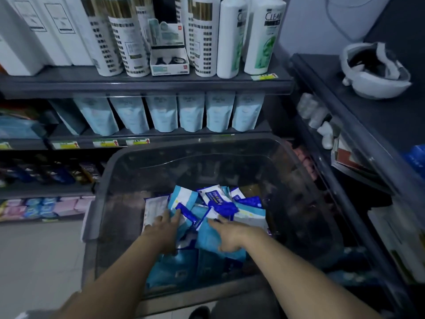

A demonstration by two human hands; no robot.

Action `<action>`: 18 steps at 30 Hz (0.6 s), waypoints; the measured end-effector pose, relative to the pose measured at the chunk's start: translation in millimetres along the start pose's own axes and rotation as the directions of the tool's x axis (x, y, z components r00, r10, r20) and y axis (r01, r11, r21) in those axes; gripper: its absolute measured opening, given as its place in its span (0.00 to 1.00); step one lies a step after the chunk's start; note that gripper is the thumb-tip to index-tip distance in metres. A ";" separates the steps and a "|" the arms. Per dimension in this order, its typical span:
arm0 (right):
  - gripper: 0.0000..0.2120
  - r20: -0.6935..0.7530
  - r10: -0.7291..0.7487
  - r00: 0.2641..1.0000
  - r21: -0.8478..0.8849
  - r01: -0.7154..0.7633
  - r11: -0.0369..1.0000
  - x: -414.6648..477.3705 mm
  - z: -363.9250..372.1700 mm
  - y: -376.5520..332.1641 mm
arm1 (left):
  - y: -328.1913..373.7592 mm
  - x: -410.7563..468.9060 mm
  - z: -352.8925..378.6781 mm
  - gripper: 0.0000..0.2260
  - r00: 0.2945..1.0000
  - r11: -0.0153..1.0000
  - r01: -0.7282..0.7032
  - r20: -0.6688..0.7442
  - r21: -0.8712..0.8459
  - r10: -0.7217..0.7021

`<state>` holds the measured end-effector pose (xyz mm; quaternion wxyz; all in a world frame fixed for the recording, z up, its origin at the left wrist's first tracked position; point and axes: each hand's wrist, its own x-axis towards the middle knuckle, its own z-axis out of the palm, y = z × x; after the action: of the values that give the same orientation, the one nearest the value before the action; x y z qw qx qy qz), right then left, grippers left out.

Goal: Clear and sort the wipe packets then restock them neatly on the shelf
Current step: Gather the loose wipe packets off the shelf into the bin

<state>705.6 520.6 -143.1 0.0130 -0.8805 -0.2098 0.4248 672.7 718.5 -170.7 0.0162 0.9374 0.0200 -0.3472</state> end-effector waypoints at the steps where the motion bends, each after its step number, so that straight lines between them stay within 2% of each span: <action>1: 0.39 0.004 -0.009 1.000 -0.002 0.009 1.000 1.0 -2.7 0.2 | 1.3 3.0 -2.1 0.51 1.000 0.999 -0.008 -0.017 0.034 0.009; 5: 0.32 -0.064 0.003 0.998 0.056 0.001 0.998 -1.8 -13.1 3.4 | 12.5 11.2 -30.5 0.35 0.990 0.986 -0.036 -0.129 0.166 0.058; 9: 0.32 -0.181 0.101 0.978 0.135 -0.076 0.988 -10.7 -12.4 12.4 | 29.3 15.1 -57.2 0.22 0.978 0.965 -0.061 -0.180 0.253 0.109; 14: 0.36 -0.319 0.199 0.927 0.266 -0.114 0.957 -48.7 -14.7 31.2 | 69.4 9.1 -83.4 0.17 0.920 0.921 -0.143 -0.295 0.361 0.258; 18: 0.30 -0.505 0.316 0.803 0.356 -0.140 0.924 -93.8 -12.9 49.6 | 109.7 -5.2 -98.0 0.16 0.843 0.890 -0.236 -0.374 0.391 0.388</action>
<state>681.4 441.7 -75.1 0.1552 -0.9717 -0.0212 0.1767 737.9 613.1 -91.1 -0.0887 0.9709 -0.1900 -0.1160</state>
